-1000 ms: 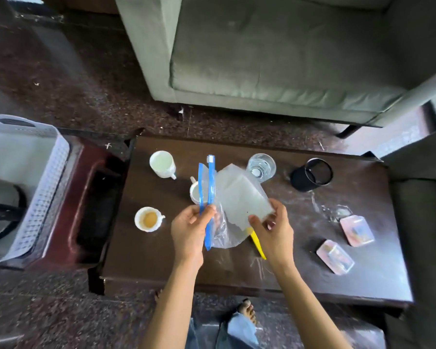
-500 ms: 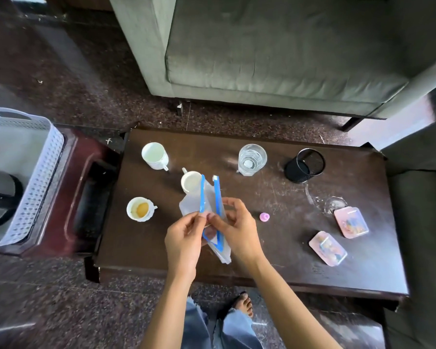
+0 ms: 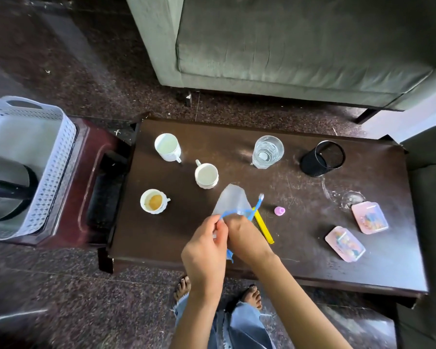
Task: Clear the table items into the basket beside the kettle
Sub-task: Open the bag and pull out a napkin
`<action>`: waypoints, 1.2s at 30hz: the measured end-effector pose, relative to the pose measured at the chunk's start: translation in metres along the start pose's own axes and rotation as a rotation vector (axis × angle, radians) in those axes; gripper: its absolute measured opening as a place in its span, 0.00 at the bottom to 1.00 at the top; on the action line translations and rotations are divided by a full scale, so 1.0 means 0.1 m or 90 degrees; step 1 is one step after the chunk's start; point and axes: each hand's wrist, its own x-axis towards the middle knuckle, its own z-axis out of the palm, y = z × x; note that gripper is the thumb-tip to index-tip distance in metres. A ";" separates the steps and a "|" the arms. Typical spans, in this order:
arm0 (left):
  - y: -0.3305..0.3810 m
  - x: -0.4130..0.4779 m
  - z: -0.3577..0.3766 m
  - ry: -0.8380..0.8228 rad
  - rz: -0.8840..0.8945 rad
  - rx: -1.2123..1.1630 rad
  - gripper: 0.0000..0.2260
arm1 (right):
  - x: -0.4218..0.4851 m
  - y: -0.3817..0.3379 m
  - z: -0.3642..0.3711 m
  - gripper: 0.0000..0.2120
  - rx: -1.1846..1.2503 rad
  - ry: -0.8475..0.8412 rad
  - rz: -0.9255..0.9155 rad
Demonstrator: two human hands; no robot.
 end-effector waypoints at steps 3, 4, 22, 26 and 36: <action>-0.10 -0.12 0.10 -0.040 0.083 0.071 0.08 | 0.07 0.13 0.14 0.06 0.066 0.006 0.104; -0.13 -0.16 0.14 -0.054 0.096 0.085 0.09 | 0.09 0.16 0.19 0.10 0.119 0.015 0.158; -1.20 0.41 0.65 -0.341 -0.348 -0.012 0.20 | 0.18 0.65 0.80 0.26 0.797 0.087 0.369; -1.21 0.44 0.61 -0.388 -0.376 -0.094 0.14 | 0.24 0.65 0.81 0.19 0.944 0.012 0.366; -1.21 0.52 0.29 -0.385 -0.490 -0.408 0.10 | 0.25 0.64 0.75 0.20 0.924 -0.079 0.145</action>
